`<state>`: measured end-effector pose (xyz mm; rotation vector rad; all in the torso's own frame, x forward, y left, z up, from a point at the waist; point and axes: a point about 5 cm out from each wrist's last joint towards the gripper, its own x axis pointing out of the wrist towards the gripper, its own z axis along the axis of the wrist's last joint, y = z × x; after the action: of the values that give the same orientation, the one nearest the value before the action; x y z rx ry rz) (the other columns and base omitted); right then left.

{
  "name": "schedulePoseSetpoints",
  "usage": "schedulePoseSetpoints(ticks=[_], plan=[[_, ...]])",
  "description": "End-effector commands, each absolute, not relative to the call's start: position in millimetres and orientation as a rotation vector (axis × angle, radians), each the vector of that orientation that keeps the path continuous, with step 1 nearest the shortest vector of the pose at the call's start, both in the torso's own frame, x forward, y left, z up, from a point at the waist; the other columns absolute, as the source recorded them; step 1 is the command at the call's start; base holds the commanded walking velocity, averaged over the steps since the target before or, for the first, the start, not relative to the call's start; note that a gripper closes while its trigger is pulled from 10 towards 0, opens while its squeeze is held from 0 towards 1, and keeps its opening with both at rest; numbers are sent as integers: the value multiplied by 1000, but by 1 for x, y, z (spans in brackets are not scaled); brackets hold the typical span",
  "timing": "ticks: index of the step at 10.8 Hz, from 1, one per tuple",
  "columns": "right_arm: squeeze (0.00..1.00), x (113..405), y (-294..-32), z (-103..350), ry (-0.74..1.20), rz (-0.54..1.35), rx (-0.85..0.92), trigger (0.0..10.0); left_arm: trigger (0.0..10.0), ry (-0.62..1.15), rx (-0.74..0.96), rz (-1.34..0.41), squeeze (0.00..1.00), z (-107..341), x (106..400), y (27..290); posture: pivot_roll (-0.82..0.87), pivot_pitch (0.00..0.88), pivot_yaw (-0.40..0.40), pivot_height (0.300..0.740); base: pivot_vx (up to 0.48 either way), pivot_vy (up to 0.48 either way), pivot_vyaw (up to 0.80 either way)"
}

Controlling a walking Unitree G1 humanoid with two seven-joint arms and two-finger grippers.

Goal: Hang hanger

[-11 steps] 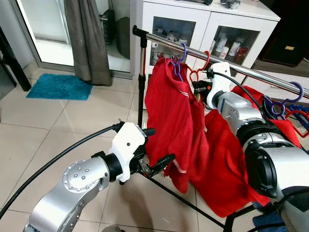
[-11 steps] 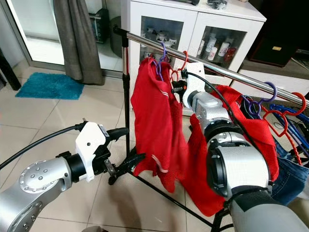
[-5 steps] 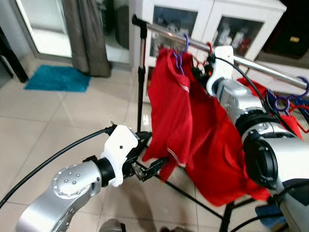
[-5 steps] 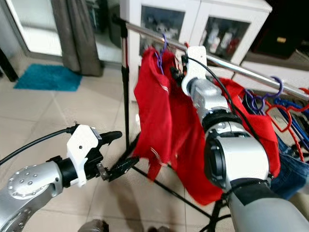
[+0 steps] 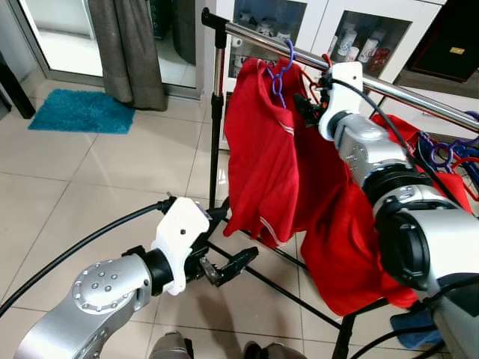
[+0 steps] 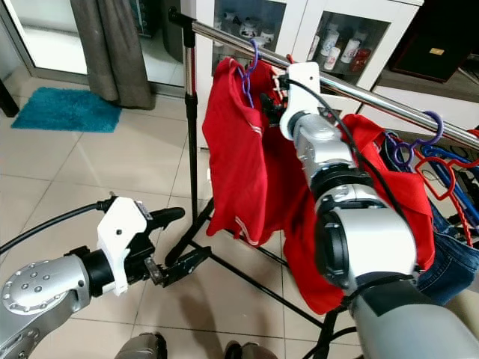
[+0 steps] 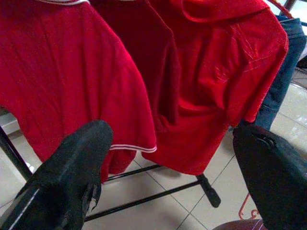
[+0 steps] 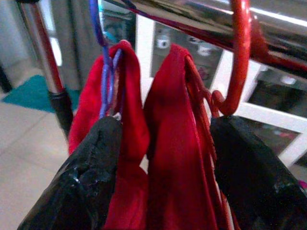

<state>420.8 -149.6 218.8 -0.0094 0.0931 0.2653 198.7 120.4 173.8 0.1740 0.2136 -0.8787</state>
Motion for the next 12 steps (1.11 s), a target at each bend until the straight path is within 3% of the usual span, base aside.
schedulePoseSetpoints(ticks=[1, 3, 6, 9, 12], plan=[[0, 417, -163, 207, 152, 285, 20, 10000, 10000, 201, 174, -882, 0, 177, 197, 119, 175, 176, -130, 740, 0, 0, 0], [0, 414, -176, 211, 137, 390, -31, 10000, 10000, 187, 171, -882, 0, 176, 200, 115, 160, 138, -129, 740, 0, 0, 0], [0, 407, -209, 220, 92, 382, -131, 10000, 10000, 165, 176, -884, 0, 174, 208, 110, 136, 94, -114, 740, 0, 0, 0], [0, 398, -214, 217, 56, 462, -137, 10000, 10000, 151, 175, -876, 0, 175, 212, 108, 140, 83, -118, 740, 0, 0, 0], [0, 405, -208, 206, 98, 317, -63, 10000, 10000, 148, 172, -892, 0, 173, 213, 106, 131, 76, -106, 740, 0, 0, 0]])
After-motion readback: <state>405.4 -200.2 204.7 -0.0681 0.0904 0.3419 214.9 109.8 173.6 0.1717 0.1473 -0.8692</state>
